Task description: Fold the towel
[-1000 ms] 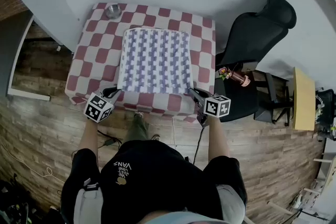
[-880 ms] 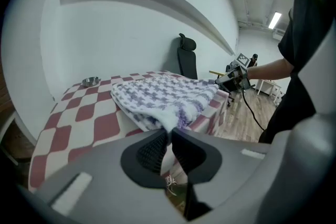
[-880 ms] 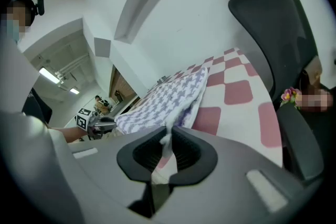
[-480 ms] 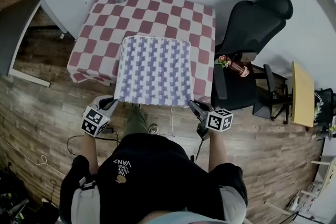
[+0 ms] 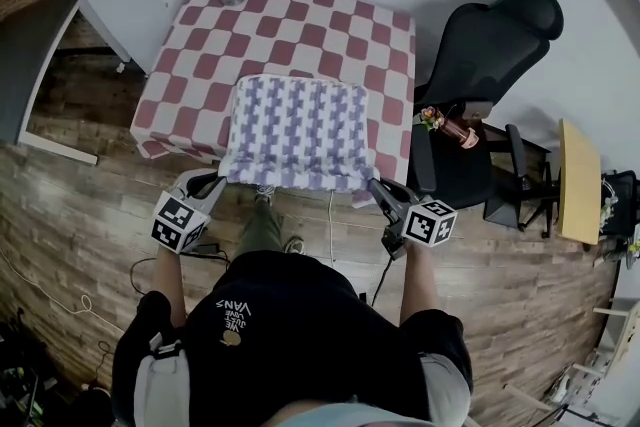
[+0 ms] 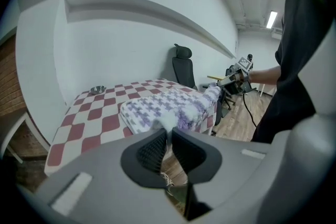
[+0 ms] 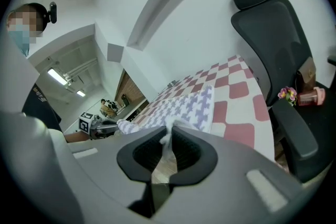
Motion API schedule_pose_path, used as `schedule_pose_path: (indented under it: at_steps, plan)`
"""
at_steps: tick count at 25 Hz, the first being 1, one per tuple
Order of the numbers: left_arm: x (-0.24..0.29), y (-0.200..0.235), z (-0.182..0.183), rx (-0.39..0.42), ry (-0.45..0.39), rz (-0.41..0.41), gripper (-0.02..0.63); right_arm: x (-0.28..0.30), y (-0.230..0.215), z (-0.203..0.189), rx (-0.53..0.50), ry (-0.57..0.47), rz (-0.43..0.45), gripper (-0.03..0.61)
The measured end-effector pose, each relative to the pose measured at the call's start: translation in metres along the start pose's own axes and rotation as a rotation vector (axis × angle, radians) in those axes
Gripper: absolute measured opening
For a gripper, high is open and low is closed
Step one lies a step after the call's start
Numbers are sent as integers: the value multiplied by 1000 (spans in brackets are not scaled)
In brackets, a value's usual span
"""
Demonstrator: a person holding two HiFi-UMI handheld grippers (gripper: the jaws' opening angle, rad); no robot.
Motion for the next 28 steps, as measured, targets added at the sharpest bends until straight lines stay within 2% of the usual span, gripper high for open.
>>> schedule_pose_path:
  at_steps: [7, 15, 20, 28]
  plan:
    - [40, 55, 43, -13, 1, 0, 34, 41, -26, 60, 9, -9, -30, 35]
    - [103, 115, 71, -119, 41, -6, 28, 99, -68, 122, 11, 7, -82, 35]
    - [135, 143, 66, -182, 99, -8, 29, 137, -95, 138, 26, 45, -117, 35]
    - [169, 168, 53, -339, 155, -10, 29, 173, -128, 141, 79, 99, -181, 35]
Point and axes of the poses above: the fingertips, and each gripper's own axes: x forward along the fingers, y to its left, z out of its top, the point moved 3 cm from there along -x, backward along the fingers
